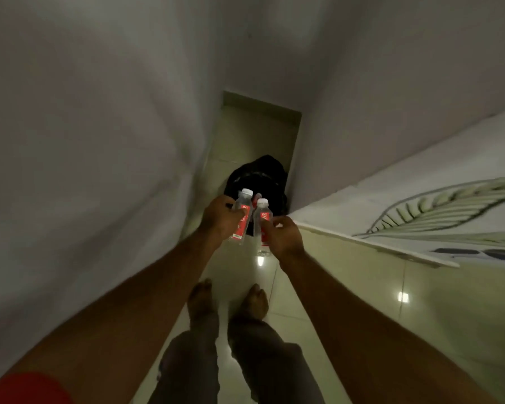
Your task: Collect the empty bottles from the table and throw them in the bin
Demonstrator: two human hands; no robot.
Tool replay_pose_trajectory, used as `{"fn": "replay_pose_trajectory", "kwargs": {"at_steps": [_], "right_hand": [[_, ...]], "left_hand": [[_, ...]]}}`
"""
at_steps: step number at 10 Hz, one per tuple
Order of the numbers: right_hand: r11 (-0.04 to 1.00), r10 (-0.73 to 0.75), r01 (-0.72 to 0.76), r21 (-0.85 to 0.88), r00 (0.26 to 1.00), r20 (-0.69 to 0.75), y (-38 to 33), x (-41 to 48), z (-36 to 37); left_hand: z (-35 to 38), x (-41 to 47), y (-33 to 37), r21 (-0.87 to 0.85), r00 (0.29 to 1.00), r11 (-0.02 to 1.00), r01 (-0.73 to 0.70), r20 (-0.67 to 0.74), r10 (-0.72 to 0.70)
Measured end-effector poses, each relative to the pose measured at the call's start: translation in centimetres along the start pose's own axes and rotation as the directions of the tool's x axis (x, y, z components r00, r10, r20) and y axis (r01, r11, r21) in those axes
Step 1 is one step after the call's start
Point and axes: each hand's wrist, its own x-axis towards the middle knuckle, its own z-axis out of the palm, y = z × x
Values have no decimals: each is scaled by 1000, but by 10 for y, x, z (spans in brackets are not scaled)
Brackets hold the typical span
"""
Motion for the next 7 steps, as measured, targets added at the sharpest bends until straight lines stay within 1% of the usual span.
{"fn": "replay_pose_trajectory", "kwargs": {"at_steps": [1,2,3,4,5,6,7], "right_hand": [[992,21,-24,-120,1000,-19,17,54,19],[984,65,-73,-161,996,-57,38,135,45],[988,90,-91,-122,996,-9,43,173,54],[992,119,-119,-31,993,26,52,204,60],[996,82,-81,34,996,-29,58,199,62],[985,93,-86,147,995,-36,54,164,67],[971,136,-119,205,988,-70,47,144,66]], "left_hand": [[20,54,-17,52,1000,999,10,-9,-10],[54,128,-37,95,1000,995,1,-8,0],[69,159,-45,118,1000,993,-13,-8,14],[82,179,-51,167,1000,986,-23,-2,24],[81,167,-51,138,999,990,-21,-31,26],[70,132,-50,161,1000,987,-25,-9,27],[59,110,-46,201,999,979,-27,-13,30]]}}
